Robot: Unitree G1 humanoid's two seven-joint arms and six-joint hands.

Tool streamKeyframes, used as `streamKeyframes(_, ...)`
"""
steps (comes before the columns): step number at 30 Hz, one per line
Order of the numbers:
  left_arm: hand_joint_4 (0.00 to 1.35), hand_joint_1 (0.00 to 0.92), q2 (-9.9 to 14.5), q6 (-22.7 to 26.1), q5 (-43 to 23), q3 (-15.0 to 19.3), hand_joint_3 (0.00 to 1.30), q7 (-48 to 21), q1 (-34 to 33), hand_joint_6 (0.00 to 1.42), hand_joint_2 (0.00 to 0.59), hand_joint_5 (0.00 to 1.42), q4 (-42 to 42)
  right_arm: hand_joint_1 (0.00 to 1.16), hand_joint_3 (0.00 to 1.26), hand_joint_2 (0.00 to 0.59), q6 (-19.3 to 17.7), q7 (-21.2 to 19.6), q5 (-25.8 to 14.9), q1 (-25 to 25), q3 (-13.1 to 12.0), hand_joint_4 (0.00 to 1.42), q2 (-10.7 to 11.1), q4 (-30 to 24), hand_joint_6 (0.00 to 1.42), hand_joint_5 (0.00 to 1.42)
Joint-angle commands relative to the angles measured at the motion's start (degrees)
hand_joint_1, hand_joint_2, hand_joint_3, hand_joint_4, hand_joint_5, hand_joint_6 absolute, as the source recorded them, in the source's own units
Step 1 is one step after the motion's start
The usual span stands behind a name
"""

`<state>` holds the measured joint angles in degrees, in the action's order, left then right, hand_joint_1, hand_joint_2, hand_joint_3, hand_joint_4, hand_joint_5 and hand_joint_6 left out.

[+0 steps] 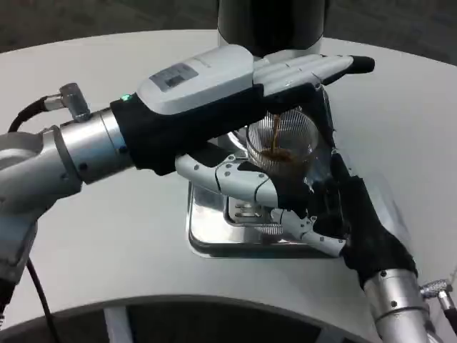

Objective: Grasp the cup under the faucet to collect the drink, then remove the cup.

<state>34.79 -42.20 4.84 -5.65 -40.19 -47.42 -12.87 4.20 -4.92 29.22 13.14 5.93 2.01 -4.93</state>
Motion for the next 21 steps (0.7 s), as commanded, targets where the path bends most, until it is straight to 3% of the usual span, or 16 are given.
streamKeyframes(1, 0.0, 0.0, 1.2, -0.14, 0.05, -0.6, 0.0, -0.54, 1.64, 0.01, 0.111, 0.03, 0.29, 0.7, 0.0, 0.211, -2.13, -2.86, -2.31, 2.31, -0.05, 0.0, -0.5, 4.03, 0.02, 0.0)
streamKeyframes(21, 0.0, 0.0, 1.69, -0.37, -0.06, -0.29, 0.0, -0.42, 1.22, 0.01, 0.107, 0.03, -0.63, 0.73, 0.0, 0.212, -5.7, -8.35, -5.02, 9.94, 1.32, 0.0, -1.17, 14.57, 0.07, 0.0)
